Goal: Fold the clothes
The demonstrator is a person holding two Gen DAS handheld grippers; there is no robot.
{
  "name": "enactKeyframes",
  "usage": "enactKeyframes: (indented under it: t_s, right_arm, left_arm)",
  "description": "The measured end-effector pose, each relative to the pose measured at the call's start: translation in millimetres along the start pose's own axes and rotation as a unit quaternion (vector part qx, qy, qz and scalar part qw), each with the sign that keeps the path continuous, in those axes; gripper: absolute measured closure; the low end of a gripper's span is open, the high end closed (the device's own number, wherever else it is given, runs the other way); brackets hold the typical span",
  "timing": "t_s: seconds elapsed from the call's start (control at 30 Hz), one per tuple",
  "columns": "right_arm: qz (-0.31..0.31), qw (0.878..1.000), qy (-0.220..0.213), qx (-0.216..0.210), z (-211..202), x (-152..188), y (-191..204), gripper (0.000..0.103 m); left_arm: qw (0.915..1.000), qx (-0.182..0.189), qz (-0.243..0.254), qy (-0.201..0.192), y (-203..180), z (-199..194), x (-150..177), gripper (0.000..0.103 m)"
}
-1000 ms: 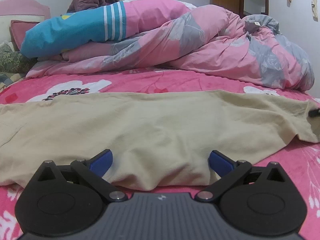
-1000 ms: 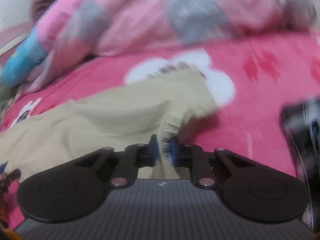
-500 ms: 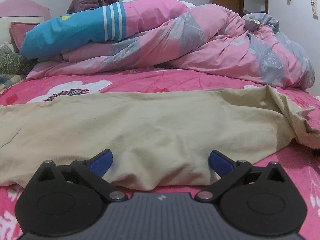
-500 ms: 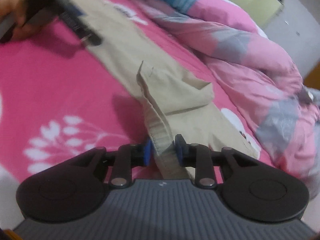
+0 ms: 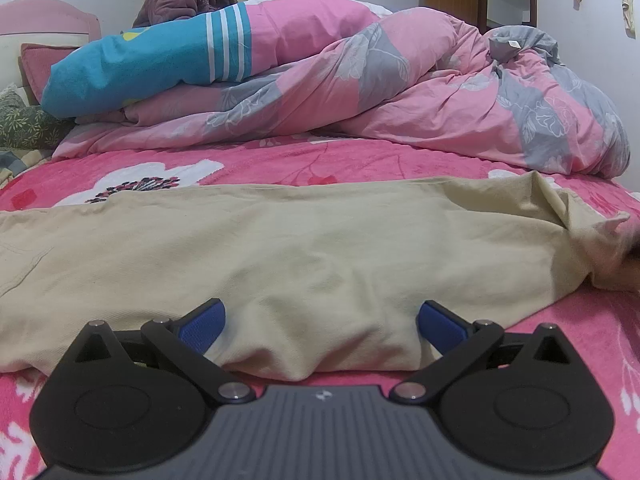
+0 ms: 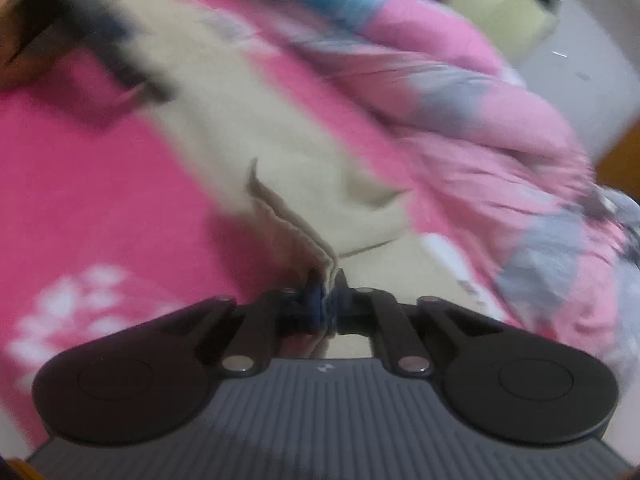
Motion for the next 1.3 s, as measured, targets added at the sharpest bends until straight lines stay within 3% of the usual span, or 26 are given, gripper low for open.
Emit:
enactKeyframes:
  t_s: [0.17, 0.23, 0.33, 0.4, 0.47, 0.53, 0.7, 0.77, 0.8, 0.87, 0.97, 1.0, 1.17, 1.3]
  right_arm:
    - [0.163, 0.984, -0.01, 0.067, 14.5, 15.9, -126.9, 0.099]
    - [0.237, 0.968, -0.012, 0.079, 26.4, 34.4, -174.2, 0.099]
    - [0.346, 0.936, 0.005, 0.063, 53.5, 74.0, -215.1, 0.099]
    - [0.391, 0.919, 0.03, 0.039, 73.7, 94.7, -221.1, 0.099]
    - [0.413, 0.909, 0.044, 0.026, 90.0, 101.1, -222.7, 0.099]
    - [0.425, 0.905, 0.022, 0.021, 92.8, 92.1, -231.7, 0.099]
    - [0.417, 0.907, -0.042, 0.03, 79.2, 70.0, -243.7, 0.1]
    - [0.435, 0.9, -0.015, 0.024, 88.6, 91.3, -236.6, 0.099]
    - [0.446, 0.895, 0.013, 0.017, 97.8, 106.8, -229.8, 0.099]
    - [0.482, 0.873, 0.076, -0.01, 117.9, 142.6, -213.6, 0.098]
    - [0.539, 0.838, 0.078, -0.03, 121.7, 171.2, -209.8, 0.096]
    - [0.551, 0.83, 0.083, -0.029, 121.8, 176.9, -210.5, 0.086]
    - [0.517, 0.849, 0.107, 0.02, 108.9, 164.9, -230.8, 0.081]
    - [0.475, 0.876, 0.083, 0.003, 116.8, 131.6, -228.6, 0.075]
  left_arm:
    - [1.0, -0.001, 0.0, -0.001, -0.2, 0.1, 0.3, 0.0]
    - [1.0, -0.001, 0.001, -0.001, -0.4, -0.1, 0.4, 0.0]
    - [1.0, 0.0, -0.001, -0.001, 0.2, -0.5, 0.5, 0.0]
    - [1.0, 0.0, -0.001, 0.0, 0.1, -0.2, 0.6, 0.0]
    - [1.0, 0.0, -0.003, 0.0, 0.3, -0.3, 0.1, 0.0]
    - [1.0, 0.001, -0.006, 0.0, 0.7, -0.6, -0.4, 0.0]
    - [0.9999, 0.004, -0.012, -0.001, 3.0, -1.0, -0.6, 0.0]
    - [0.9999, 0.004, -0.012, -0.001, 3.2, -0.9, -0.5, 0.0]
    - [0.9999, 0.004, -0.011, -0.001, 3.2, -0.8, -0.4, 0.0]
    - [0.9999, 0.003, -0.01, -0.001, 3.3, -0.7, -0.4, 0.0]
    - [1.0, 0.003, -0.01, 0.0, 2.8, -0.7, -0.3, 0.0]
    - [1.0, 0.003, -0.01, 0.0, 2.4, -0.8, -0.2, 0.0]
    - [1.0, 0.0, -0.007, 0.001, 0.9, -1.0, 0.1, 0.0]
    - [1.0, -0.001, -0.007, 0.0, 0.5, -1.1, 0.4, 0.0]
Point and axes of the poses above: each gripper's, at about its wrist camera, not at the fingertips, and z roughly the way its jaws point, y to its left, x to its underside, the point moved 4 cm from there along z, roughly the way its jaws point, and after that the axes turned 9 degrees about -z, right-handed, at the moved point
